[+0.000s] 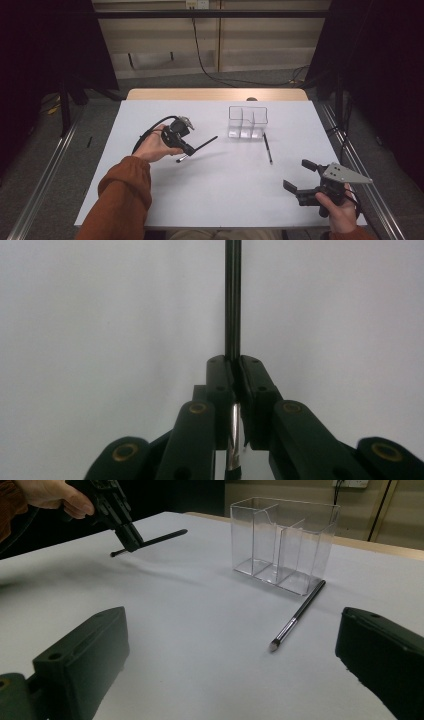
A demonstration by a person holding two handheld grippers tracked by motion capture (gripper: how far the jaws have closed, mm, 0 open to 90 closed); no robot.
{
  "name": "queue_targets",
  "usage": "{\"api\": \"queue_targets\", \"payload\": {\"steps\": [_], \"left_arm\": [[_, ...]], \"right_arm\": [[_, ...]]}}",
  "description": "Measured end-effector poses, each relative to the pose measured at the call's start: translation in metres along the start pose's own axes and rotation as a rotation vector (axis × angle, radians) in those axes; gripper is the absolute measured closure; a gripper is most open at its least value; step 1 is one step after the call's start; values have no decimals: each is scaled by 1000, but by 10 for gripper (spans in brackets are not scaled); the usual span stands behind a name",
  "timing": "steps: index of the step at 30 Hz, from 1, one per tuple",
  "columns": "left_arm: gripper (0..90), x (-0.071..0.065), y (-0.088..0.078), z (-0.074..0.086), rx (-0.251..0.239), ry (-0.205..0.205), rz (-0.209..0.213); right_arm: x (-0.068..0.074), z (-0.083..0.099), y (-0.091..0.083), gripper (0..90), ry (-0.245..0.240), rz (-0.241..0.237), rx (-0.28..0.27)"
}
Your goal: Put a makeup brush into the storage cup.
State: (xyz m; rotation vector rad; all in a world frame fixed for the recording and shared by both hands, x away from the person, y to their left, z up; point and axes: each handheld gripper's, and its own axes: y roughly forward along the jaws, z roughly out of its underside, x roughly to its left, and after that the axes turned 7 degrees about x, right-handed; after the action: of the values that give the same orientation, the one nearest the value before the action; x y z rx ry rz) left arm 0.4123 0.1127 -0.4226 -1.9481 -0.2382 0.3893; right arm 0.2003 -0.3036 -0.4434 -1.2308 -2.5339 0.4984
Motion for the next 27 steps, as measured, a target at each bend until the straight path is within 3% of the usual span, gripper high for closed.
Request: {"api": "queue_targets", "payload": {"steps": [3, 5, 6, 8, 16, 27], "left_arm": [[842, 0, -2, 5, -79, -49, 1], [841, 2, -7, 8, -129, -50, -16], [842, 0, -8, 9, -166, -78, -20], [842, 1, -11, 11, -200, -95, -35], [841, -1, -14, 21, -250, -101, -61], [841, -8, -22, 29, -384, -116, -80]], "right_arm": [[0, 0, 0, 4, 0, 1, 1], [0, 0, 0, 4, -1, 1, 1], [0, 0, 0, 4, 0, 1, 1], [0, 0, 0, 4, -1, 2, 1], [0, 0, 0, 4, -1, 0, 0], [0, 0, 1, 4, -1, 0, 0]]}}
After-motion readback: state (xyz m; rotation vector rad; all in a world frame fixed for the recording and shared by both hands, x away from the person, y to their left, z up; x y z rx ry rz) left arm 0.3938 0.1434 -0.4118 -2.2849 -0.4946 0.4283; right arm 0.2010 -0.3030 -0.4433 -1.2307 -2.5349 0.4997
